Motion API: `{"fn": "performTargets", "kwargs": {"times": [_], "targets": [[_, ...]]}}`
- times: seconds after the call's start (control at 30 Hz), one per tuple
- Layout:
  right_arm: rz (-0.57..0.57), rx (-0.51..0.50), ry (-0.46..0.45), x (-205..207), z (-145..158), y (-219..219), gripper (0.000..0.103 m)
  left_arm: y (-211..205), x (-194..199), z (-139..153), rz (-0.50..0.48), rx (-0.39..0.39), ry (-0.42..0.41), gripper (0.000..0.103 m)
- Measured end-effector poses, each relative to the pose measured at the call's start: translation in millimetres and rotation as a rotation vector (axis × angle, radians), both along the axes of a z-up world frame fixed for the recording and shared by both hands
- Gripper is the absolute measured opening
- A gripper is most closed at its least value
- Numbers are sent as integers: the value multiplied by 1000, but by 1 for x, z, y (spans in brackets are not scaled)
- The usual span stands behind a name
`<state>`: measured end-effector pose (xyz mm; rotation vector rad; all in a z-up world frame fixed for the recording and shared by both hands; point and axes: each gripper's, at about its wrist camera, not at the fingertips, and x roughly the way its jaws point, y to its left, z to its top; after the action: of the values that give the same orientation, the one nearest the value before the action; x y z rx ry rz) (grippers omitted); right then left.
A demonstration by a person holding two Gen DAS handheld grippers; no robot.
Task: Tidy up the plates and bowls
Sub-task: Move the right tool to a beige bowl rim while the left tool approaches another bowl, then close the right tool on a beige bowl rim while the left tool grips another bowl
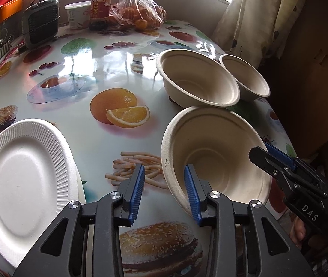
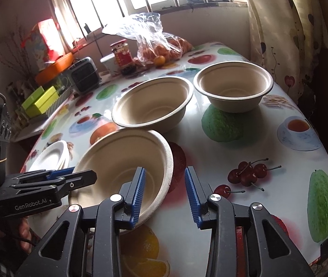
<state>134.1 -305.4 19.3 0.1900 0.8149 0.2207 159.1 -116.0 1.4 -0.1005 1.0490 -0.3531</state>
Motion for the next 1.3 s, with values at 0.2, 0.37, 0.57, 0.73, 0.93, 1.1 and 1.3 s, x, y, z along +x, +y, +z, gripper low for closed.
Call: {"fn": "performTargets", "kwargs": {"times": [0.2,0.37,0.57,0.73,0.93,1.1,1.3], "targets": [[1,6,1,0,-1,-1,24,-3,0,0,-4,10,-5,28],[-3,18,4,-1,-2,-1,20,-5,-1,1,-11,8,-7,23],[-1,26,5,-2,-2,-1,18,-6,-2,2,-16,6,-13,22],[1,29,3,-2,-1,-1,18,-8,-3,2,-23,2,-17,22],[2,32,3,-3,-1,0,18,-7,-4,3,-26,-6,-18,22],[2,30,3,-2,-1,-1,18,-9,-5,4,-27,-4,-23,22],[3,30,0,-3,-1,0,18,-11,-6,6,-27,3,-27,22]]}}
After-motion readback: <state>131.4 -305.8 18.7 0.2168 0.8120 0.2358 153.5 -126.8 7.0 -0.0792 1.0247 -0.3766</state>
